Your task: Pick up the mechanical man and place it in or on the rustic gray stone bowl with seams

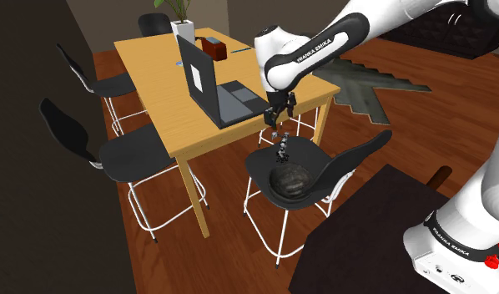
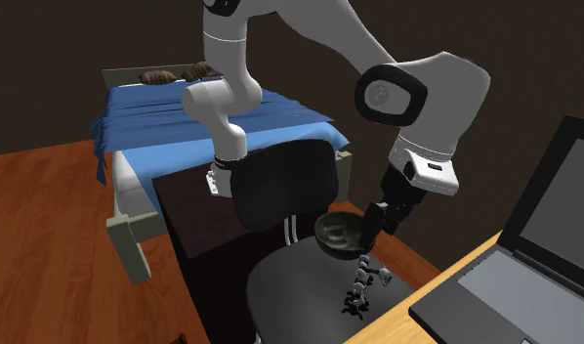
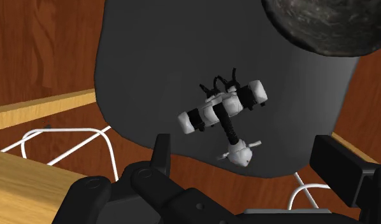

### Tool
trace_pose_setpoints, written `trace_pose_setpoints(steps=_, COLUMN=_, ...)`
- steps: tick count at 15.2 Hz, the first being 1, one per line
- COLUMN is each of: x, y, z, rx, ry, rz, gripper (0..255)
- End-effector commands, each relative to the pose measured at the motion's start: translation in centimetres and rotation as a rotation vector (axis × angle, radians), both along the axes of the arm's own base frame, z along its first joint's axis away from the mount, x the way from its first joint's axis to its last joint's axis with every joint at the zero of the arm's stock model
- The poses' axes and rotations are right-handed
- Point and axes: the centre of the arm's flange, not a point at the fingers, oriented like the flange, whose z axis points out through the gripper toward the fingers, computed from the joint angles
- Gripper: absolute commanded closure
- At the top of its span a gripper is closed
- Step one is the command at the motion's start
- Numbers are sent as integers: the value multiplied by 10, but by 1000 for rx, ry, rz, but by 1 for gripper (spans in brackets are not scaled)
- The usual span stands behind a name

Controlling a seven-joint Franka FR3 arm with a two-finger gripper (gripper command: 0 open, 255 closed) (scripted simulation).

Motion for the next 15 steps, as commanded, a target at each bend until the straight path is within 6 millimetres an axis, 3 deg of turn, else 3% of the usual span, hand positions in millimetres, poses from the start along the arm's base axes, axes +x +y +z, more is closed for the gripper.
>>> trace_pose_setpoints(steps=1, x=20, y=7, z=-20, rx=-7, ry=8, rz=1, gripper=0)
trace_pose_setpoints(steps=4, x=43, y=15, z=-43, rx=-15, ry=17, rz=2, gripper=0)
trace_pose_setpoints(steps=11, x=39, y=7, z=-79, rx=-15, ry=17, rz=2, gripper=0)
trace_pose_setpoints(steps=15, x=39, y=6, z=-82, rx=-15, ry=17, rz=2, gripper=0)
